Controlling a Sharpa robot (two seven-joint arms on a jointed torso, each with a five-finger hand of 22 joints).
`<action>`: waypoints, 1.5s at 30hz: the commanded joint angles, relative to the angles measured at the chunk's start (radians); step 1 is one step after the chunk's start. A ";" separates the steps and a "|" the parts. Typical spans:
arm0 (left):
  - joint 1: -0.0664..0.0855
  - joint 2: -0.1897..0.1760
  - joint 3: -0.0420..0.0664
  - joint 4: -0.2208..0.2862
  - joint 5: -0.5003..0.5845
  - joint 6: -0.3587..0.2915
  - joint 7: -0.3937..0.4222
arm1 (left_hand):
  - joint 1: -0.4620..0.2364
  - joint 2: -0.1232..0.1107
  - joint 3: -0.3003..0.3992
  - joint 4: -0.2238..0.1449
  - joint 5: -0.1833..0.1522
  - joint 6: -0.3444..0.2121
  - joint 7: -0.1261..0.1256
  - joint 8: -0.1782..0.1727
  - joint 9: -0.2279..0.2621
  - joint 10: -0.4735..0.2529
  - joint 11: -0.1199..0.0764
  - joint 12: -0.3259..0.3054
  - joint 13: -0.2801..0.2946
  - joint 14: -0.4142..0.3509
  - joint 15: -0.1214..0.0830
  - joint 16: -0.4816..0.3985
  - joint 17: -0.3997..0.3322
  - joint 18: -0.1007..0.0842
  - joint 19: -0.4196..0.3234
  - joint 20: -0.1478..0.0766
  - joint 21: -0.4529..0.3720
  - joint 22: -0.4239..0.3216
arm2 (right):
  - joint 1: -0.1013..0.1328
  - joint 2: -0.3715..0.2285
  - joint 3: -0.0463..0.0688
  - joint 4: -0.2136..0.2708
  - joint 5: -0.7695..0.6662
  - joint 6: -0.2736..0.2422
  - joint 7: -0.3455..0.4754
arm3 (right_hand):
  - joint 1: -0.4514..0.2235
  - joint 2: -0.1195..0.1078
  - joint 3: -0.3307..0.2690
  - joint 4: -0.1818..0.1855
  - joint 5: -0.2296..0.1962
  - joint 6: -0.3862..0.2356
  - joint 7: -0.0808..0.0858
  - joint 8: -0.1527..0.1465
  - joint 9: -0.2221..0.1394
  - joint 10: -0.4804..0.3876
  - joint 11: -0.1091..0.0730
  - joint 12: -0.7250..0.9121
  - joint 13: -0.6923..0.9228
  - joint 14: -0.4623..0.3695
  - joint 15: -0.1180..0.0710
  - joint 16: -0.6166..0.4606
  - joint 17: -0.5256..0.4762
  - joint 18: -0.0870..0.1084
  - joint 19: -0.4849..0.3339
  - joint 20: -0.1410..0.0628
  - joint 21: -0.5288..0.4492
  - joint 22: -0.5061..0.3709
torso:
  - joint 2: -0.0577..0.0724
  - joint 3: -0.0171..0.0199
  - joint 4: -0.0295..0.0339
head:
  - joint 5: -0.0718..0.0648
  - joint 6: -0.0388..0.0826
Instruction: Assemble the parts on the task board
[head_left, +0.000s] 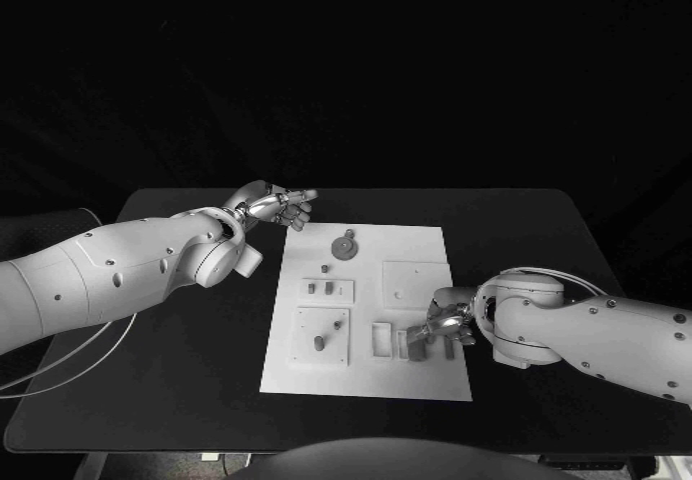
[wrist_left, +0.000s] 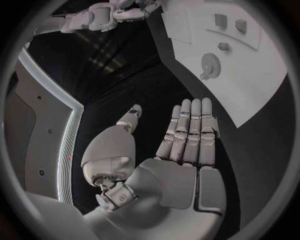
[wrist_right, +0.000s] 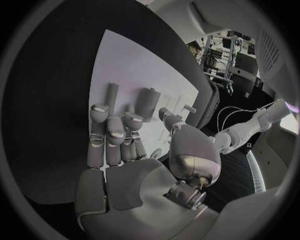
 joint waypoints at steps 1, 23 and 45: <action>0.001 0.001 0.001 0.006 0.008 -0.007 0.007 | -0.007 0.000 0.001 0.006 -0.003 -0.006 0.003 -0.004 -0.001 -0.007 0.000 -0.005 0.001 -0.005 0.001 -0.007 0.001 0.021 -0.007 -0.003 -0.006 0.001 | -0.009 0.007 -0.003 -0.007 -0.022 0.029 -0.005 | 0.000 -0.008 0.000 0.009 -0.007 0.009 0.001 -0.005 -0.005 -0.006 0.001 0.007 0.002 -0.004 -0.001 0.007 0.002 0.048 -0.007 -0.006 0.007 0.002 | 0.000 -0.0003 -0.0005 | 0.000 -0.002; 0.001 -0.001 0.001 0.009 0.007 -0.003 -0.001 | 0.000 0.005 0.007 0.005 0.006 -0.007 0.004 -0.004 -0.001 -0.009 0.001 -0.007 0.002 -0.007 0.002 -0.008 0.003 0.021 -0.009 -0.002 -0.007 0.002 | -0.036 0.039 -0.003 -0.050 -0.004 0.034 -0.021 | 0.015 0.031 -0.021 0.006 -0.005 0.063 -0.017 0.024 0.011 0.009 -0.016 0.014 0.008 0.007 -0.013 0.020 0.016 0.048 -0.008 -0.003 0.017 0.014 | 0.000 -0.0012 -0.0007 | 0.001 -0.009; 0.001 -0.004 0.001 0.010 0.005 0.000 -0.008 | 0.018 0.007 0.015 -0.006 0.015 -0.006 0.004 -0.003 0.000 -0.010 0.002 -0.008 0.005 -0.008 0.004 -0.010 0.007 0.021 -0.010 0.000 -0.008 0.005 | -0.048 0.026 -0.003 -0.051 0.010 -0.018 -0.017 | 0.176 0.140 0.014 -0.241 0.164 0.097 -0.024 0.028 0.018 0.029 -0.022 -0.003 0.003 0.009 -0.011 0.016 -0.003 0.048 0.001 0.016 0.018 0.017 | 0.000 -0.0002 -0.0014 | 0.000 -0.005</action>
